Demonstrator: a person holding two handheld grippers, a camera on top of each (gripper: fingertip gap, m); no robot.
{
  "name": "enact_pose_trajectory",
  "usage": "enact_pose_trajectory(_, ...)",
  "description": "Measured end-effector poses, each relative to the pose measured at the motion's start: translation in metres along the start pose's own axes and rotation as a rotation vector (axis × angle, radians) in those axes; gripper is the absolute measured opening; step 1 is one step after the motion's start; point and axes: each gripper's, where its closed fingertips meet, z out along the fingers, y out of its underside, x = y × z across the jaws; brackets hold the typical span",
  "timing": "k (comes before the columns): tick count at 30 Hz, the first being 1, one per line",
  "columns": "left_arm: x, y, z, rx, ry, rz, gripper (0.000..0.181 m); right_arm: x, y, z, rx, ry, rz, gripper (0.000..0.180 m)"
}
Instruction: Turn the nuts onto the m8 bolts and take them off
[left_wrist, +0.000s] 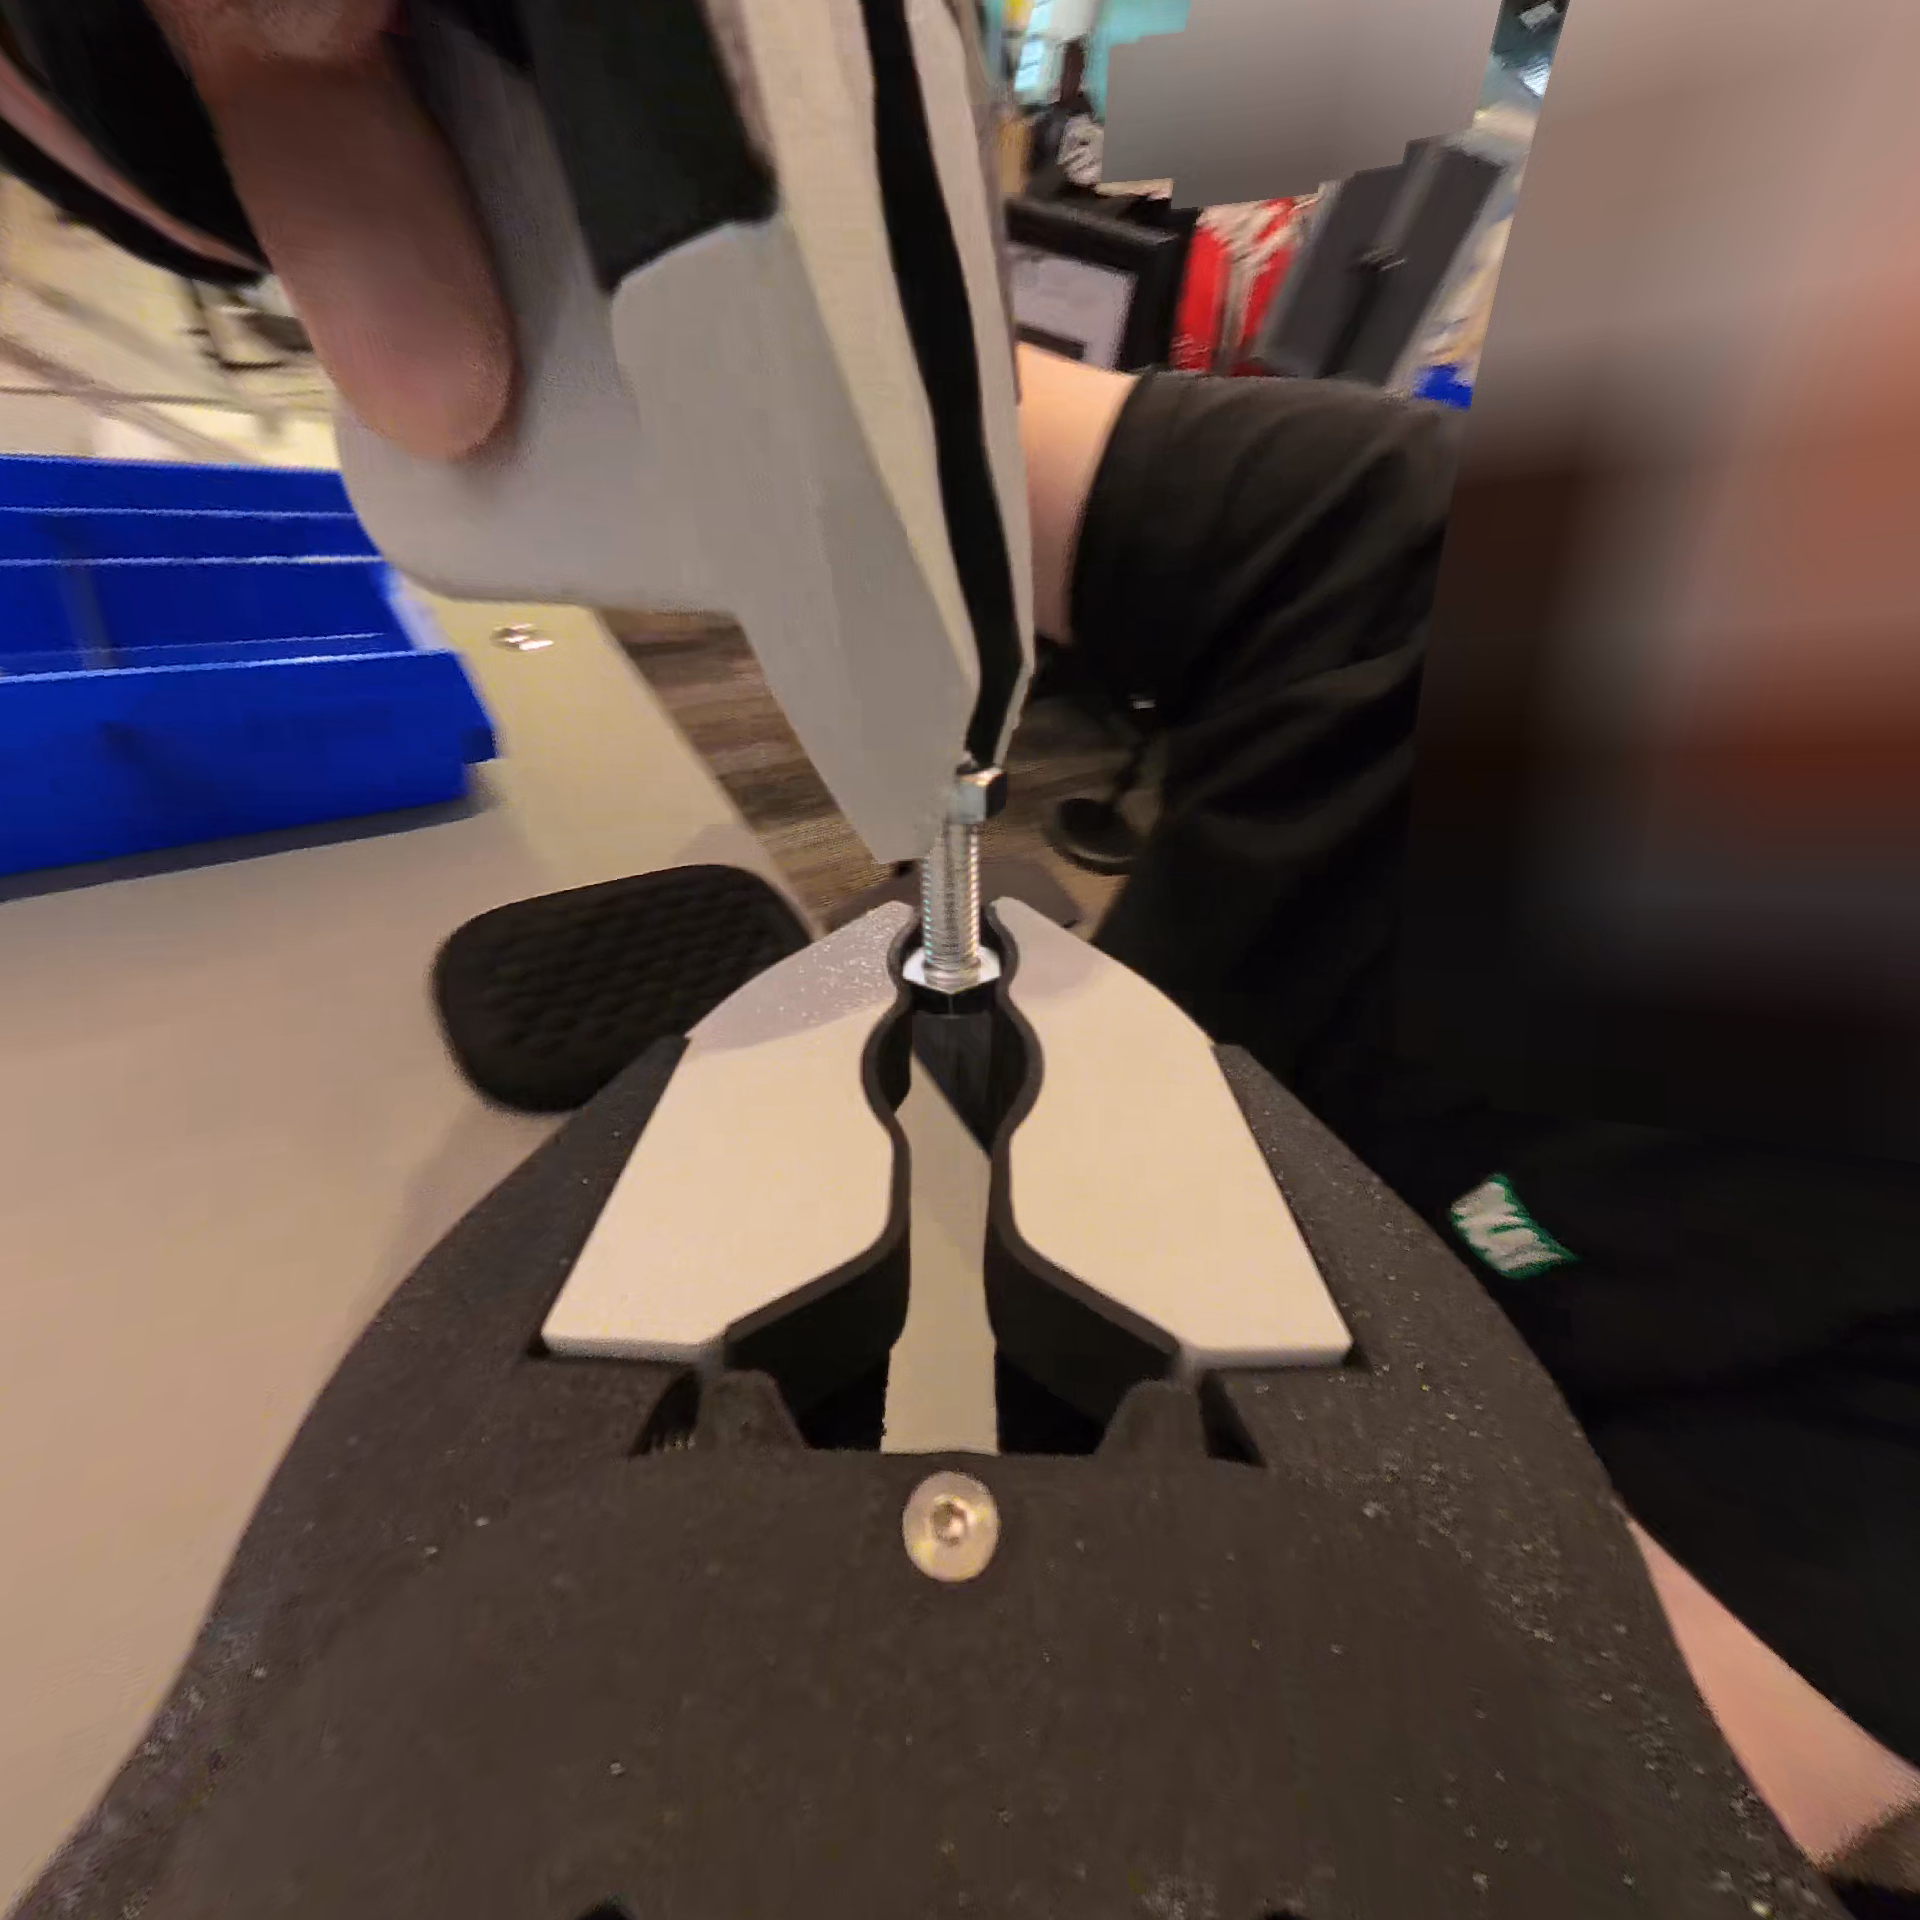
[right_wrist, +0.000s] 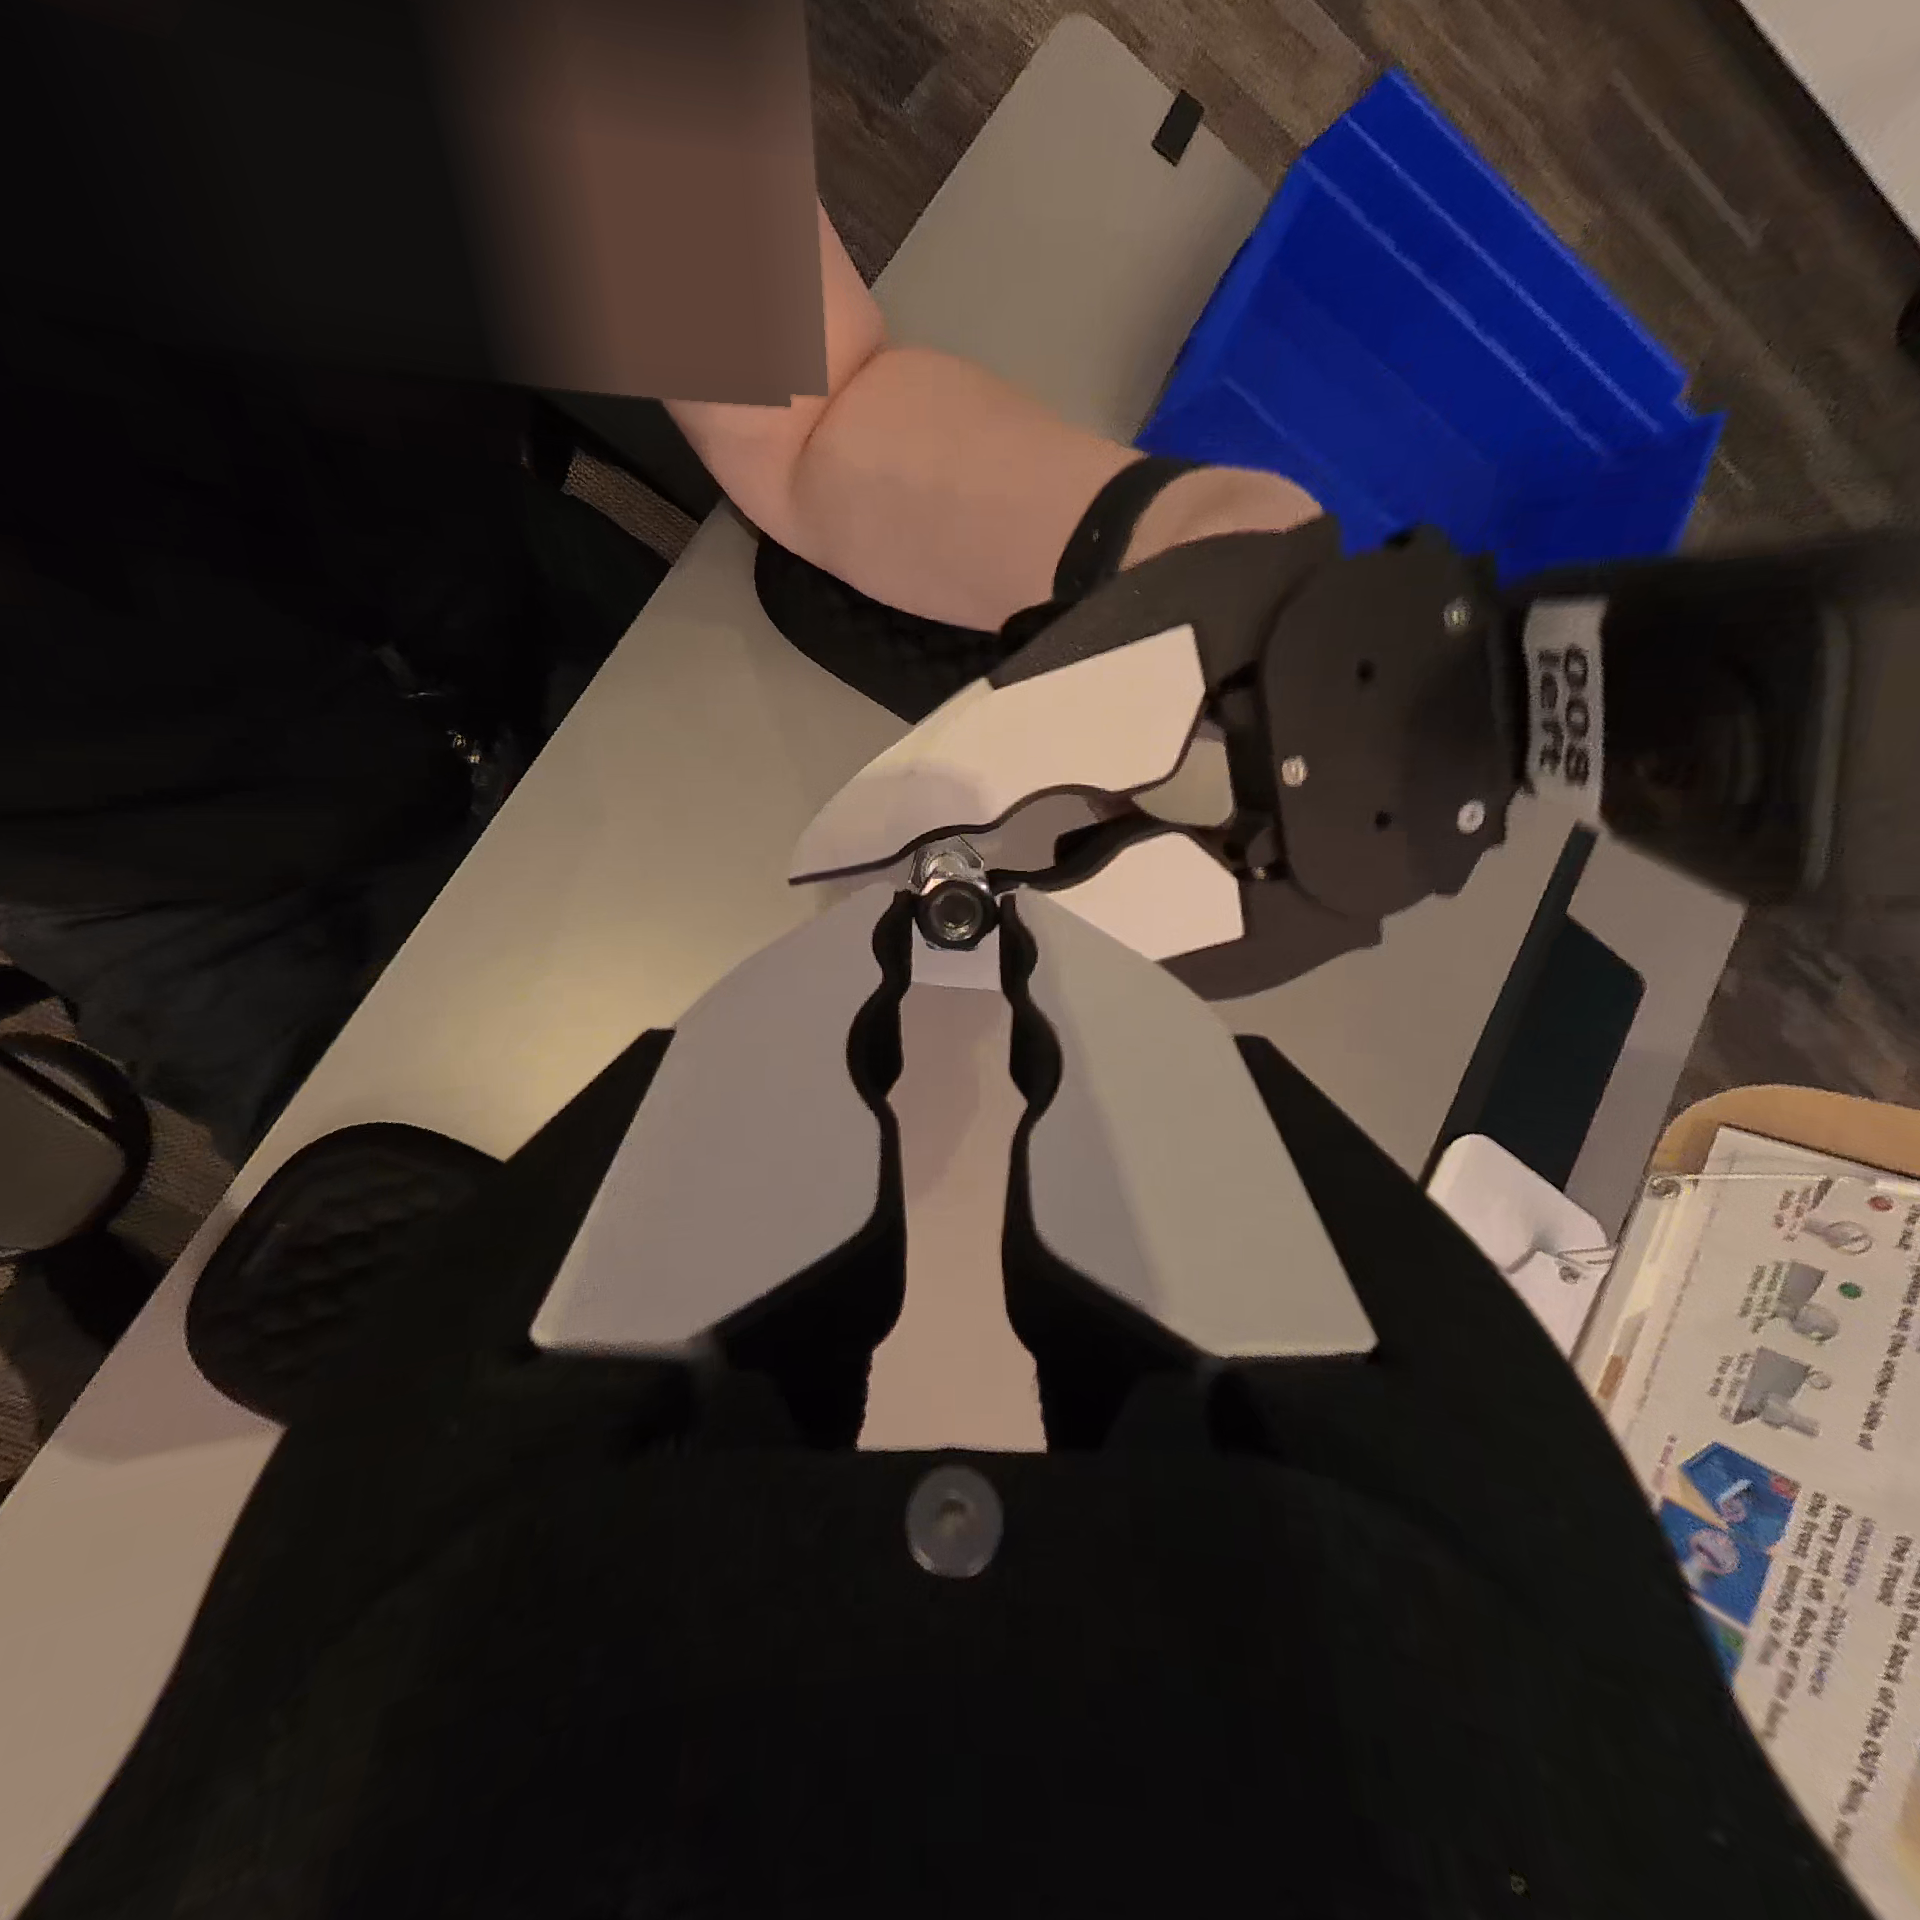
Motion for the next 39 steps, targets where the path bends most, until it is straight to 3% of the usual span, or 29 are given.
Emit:
enact_pose_trajectory(19, 0.062, 0.015, 0.009, -0.018, 0.570, 0.016, 0.010, -0.028, -0.035, 0.020, 0.050, -0.073, -0.131, 0.016)
enact_pose_trajectory(25, 0.057, 0.016, 0.010, -0.023, 0.540, 0.007, 0.010, -0.028, -0.030, 0.019, 0.018, -0.078, -0.108, 0.016)
enact_pose_trajectory(33, 0.082, 0.022, 0.014, -0.059, 0.747, 0.039, 0.010, -0.042, -0.048, 0.026, 0.010, -0.111, -0.223, 0.016)
enact_pose_trajectory(39, 0.069, 0.018, 0.015, -0.039, 0.653, 0.011, 0.010, -0.037, -0.039, 0.021, 0.010, -0.112, -0.167, 0.016)
